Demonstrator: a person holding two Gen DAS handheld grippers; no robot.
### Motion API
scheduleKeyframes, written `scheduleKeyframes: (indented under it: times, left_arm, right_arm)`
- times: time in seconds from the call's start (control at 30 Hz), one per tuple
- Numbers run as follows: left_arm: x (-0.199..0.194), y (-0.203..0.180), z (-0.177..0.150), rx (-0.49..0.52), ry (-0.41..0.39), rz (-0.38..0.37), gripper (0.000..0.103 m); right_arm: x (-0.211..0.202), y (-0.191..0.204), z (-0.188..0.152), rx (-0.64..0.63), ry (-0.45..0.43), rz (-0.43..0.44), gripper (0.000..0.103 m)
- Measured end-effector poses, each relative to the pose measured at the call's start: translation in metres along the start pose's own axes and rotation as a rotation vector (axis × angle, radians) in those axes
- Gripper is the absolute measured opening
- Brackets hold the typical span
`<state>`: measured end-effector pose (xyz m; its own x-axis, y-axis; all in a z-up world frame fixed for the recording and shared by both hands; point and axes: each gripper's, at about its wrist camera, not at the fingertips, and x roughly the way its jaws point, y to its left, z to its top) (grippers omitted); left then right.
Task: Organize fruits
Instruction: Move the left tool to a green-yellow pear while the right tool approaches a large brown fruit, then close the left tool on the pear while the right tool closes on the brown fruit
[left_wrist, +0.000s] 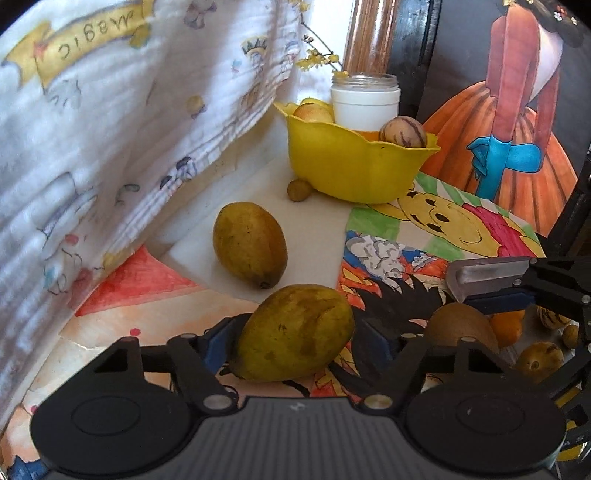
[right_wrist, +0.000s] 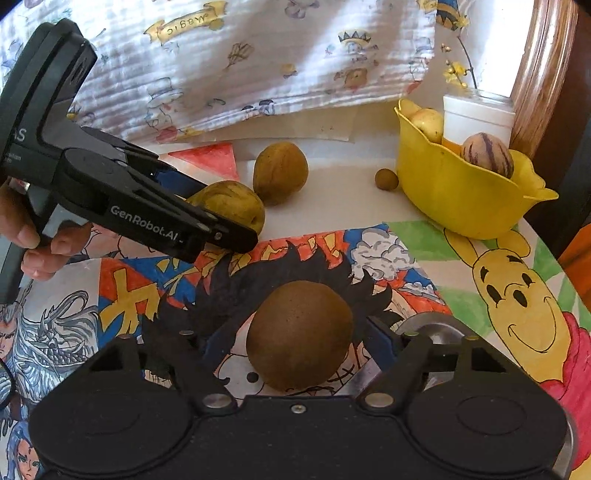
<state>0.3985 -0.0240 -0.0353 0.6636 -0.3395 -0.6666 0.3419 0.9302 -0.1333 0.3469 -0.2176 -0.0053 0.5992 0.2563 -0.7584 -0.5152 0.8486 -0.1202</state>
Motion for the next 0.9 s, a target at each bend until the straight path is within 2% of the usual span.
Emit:
scheduleKeyframes:
  times: [0.3,0.67,0.9]
  left_arm:
    - [0.001,-0.001,-0.001,0.02,0.0,0.01,0.073]
    - [0.007,-0.011,-0.001,0.09,0.017,0.045,0.072]
    - [0.01,-0.01,-0.002,0.1,0.022,0.047,0.071]
  right_arm:
    - [0.007,-0.006,0.002,0.011,0.028,0.021,0.065]
    - [0.011,-0.011,0.002,0.029,0.045,0.05,0.065]
    - [0.014,-0.015,0.004,0.043,0.059,0.073,0.065]
